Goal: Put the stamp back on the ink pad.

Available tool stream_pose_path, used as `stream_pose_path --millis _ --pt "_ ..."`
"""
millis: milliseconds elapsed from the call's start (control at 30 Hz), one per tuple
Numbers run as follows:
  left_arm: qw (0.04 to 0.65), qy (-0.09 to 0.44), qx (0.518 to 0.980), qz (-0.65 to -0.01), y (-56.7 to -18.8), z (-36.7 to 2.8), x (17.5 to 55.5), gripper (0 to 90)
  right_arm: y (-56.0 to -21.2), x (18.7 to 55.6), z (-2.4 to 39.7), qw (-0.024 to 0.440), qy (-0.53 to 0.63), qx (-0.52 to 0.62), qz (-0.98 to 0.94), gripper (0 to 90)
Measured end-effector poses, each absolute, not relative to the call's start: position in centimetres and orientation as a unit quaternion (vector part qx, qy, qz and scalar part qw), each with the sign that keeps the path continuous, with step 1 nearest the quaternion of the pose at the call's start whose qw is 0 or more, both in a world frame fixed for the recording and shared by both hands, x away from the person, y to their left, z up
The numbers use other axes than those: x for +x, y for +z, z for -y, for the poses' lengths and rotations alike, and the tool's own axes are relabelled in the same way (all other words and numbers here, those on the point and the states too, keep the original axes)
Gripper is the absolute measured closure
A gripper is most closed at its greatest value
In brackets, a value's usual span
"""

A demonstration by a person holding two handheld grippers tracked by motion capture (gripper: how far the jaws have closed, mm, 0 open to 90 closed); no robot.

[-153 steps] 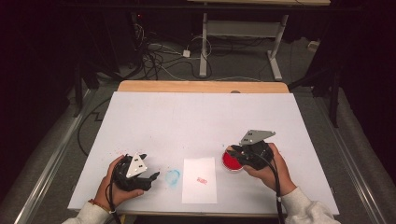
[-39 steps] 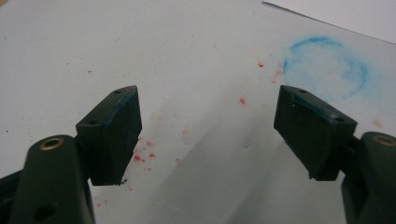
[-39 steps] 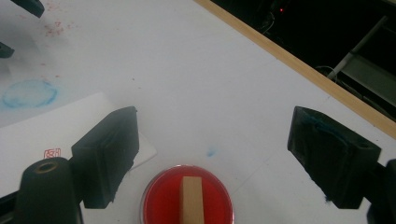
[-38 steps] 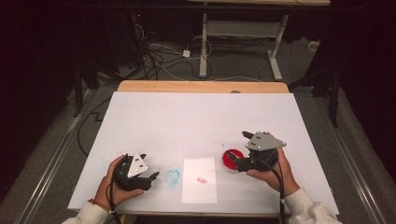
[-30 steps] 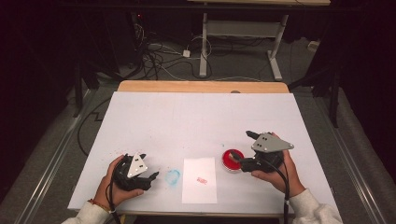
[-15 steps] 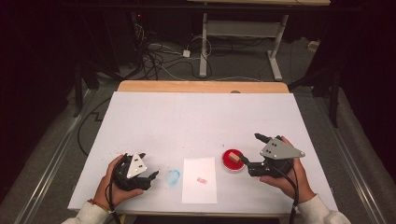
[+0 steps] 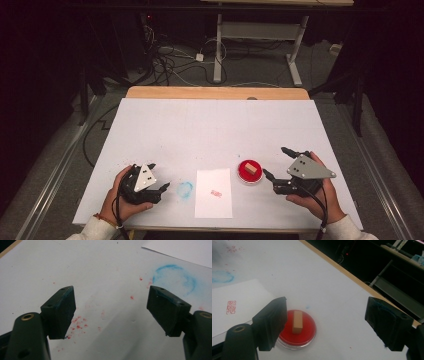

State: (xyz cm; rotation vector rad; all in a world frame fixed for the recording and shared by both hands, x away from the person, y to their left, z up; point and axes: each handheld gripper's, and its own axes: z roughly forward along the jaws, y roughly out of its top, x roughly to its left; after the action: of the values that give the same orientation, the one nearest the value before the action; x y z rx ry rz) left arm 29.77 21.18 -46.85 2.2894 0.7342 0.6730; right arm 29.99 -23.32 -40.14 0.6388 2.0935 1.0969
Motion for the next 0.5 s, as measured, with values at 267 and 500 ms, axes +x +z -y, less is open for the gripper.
stream_pose_path --millis 267,500 --pt "0.322 0.257 0.869 -0.275 -46.8 -21.2 29.7 22.6 -40.9 29.5 24.5 0.346 0.419 0.262 -0.798 18.2" --pt "0.325 0.26 0.866 -0.276 -46.7 -21.2 29.6 22.5 -41.6 29.2 25.5 0.346 0.416 0.268 -0.797 18.2"
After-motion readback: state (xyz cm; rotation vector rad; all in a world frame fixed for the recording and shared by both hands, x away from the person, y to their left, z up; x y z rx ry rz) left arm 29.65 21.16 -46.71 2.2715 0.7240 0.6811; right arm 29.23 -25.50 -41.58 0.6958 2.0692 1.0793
